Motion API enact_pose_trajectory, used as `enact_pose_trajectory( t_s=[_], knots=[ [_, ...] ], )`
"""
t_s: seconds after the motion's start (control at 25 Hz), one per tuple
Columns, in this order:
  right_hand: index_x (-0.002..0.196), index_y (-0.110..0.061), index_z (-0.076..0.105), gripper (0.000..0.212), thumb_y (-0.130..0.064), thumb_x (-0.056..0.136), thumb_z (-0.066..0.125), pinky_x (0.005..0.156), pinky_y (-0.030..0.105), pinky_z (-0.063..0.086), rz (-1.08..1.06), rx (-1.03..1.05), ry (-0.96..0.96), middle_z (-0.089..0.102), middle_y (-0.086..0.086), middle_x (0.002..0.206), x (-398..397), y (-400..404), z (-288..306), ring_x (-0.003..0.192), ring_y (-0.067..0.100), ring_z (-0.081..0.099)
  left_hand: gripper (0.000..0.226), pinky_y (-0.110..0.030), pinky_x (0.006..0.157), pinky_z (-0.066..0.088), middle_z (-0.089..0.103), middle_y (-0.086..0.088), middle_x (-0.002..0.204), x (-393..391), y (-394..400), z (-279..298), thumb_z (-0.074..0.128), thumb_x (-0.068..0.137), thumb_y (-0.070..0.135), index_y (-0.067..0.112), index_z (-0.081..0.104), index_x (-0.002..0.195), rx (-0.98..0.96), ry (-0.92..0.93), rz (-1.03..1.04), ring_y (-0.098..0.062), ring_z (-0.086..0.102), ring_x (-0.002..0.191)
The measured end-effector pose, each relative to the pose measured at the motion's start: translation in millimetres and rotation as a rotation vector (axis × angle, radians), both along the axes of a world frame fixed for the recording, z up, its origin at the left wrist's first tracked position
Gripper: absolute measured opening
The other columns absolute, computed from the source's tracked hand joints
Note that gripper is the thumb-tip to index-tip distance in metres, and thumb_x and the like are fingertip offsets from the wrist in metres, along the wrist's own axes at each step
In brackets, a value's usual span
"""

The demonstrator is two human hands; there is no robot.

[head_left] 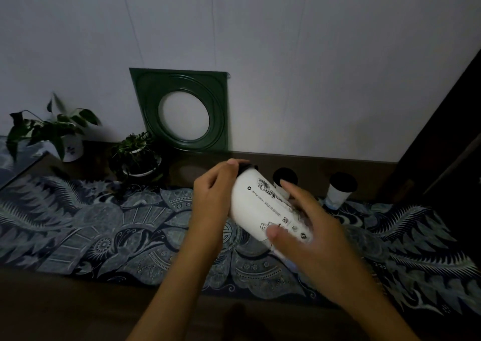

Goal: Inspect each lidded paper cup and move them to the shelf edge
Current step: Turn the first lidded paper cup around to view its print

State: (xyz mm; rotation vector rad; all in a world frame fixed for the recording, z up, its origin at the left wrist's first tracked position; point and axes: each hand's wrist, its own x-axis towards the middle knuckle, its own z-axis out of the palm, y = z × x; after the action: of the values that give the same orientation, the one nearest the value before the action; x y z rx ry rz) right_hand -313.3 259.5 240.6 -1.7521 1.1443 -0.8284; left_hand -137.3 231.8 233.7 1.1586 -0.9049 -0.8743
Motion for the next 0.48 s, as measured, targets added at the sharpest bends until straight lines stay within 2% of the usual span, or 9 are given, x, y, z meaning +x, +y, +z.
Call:
enact_pose_trajectory(
  t_s=[0.04, 0.08, 0.12, 0.16, 0.24, 0.32, 0.4, 0.48],
  knots=[
    [0.143, -0.059, 0.025, 0.086, -0.075, 0.066, 0.06, 0.066, 0.017, 0.056, 0.001, -0.244, 0.284, 0.046, -0.025, 0.129, 1, -1, -4, 0.094, 0.003, 0.063, 0.029, -0.028, 0.059, 0.056, 0.08, -0.003, 0.088, 0, -1, 0, 0.056, 0.087, 0.043, 0.029, 0.081, 0.087, 0.037, -0.014, 0.003, -0.018, 0.072, 0.078],
    [0.147, -0.054, 0.016, 0.092, -0.076, 0.068, 0.057, 0.068, 0.017, 0.055, 0.023, -0.436, 0.48, 0.043, -0.02, 0.131, 2, -1, -8, 0.092, 0.003, 0.058, 0.028, -0.027, 0.058, 0.055, 0.08, -0.002, 0.087, 0, -2, 0, 0.055, 0.088, 0.043, 0.031, 0.081, 0.085, 0.056, -0.035, 0.0, -0.016, 0.071, 0.077],
    [0.15, -0.048, 0.013, 0.096, -0.074, 0.07, 0.059, 0.068, 0.018, 0.055, 0.038, -0.537, 0.557, 0.044, -0.013, 0.133, 1, -3, -11, 0.091, 0.004, 0.054, 0.028, -0.026, 0.059, 0.055, 0.08, 0.001, 0.087, 0, -3, 0, 0.055, 0.09, 0.043, 0.034, 0.081, 0.084, 0.057, -0.058, -0.009, -0.015, 0.071, 0.077],
    [0.151, -0.045, 0.015, 0.096, -0.071, 0.071, 0.063, 0.067, 0.019, 0.055, 0.035, -0.563, 0.551, 0.047, -0.011, 0.133, 0, -4, -13, 0.091, 0.004, 0.054, 0.028, -0.026, 0.062, 0.056, 0.08, 0.003, 0.089, 0, -3, 0, 0.054, 0.091, 0.043, 0.036, 0.081, 0.085, 0.051, -0.078, -0.026, -0.014, 0.072, 0.08],
    [0.147, -0.053, 0.023, 0.091, -0.069, 0.068, 0.066, 0.067, 0.022, 0.058, 0.028, -0.427, 0.367, 0.05, -0.019, 0.13, -3, -3, -11, 0.093, 0.004, 0.059, 0.03, -0.028, 0.071, 0.059, 0.08, 0.006, 0.097, 3, -2, 0, 0.053, 0.09, 0.046, 0.037, 0.081, 0.095, 0.026, -0.098, -0.076, -0.014, 0.074, 0.089],
    [0.139, -0.058, 0.04, 0.082, -0.063, 0.063, 0.071, 0.072, 0.025, 0.062, 0.062, -0.079, -0.001, 0.058, -0.024, 0.128, -6, -6, -8, 0.102, 0.004, 0.066, 0.035, -0.028, 0.078, 0.06, 0.08, 0.005, 0.106, 8, -2, -1, 0.052, 0.09, 0.051, 0.034, 0.079, 0.105, -0.025, -0.113, -0.138, -0.016, 0.073, 0.098],
    [0.121, -0.054, 0.063, 0.067, -0.046, 0.059, 0.085, 0.067, 0.026, 0.062, 0.107, 0.243, -0.393, 0.072, -0.012, 0.12, -8, -8, -5, 0.099, 0.015, 0.075, 0.039, -0.028, 0.083, 0.059, 0.079, 0.004, 0.111, 10, -2, -2, 0.051, 0.09, 0.051, 0.032, 0.078, 0.11, -0.086, -0.099, -0.173, -0.016, 0.073, 0.103],
    [0.103, -0.051, 0.074, 0.052, -0.037, 0.055, 0.091, 0.057, 0.029, 0.061, 0.107, 0.455, -0.553, 0.078, -0.005, 0.107, -6, -8, 3, 0.083, 0.027, 0.079, 0.038, -0.027, 0.084, 0.058, 0.079, 0.002, 0.112, 10, -3, -3, 0.051, 0.091, 0.048, 0.03, 0.078, 0.11, -0.116, -0.078, -0.178, -0.017, 0.072, 0.104]
  ],
)
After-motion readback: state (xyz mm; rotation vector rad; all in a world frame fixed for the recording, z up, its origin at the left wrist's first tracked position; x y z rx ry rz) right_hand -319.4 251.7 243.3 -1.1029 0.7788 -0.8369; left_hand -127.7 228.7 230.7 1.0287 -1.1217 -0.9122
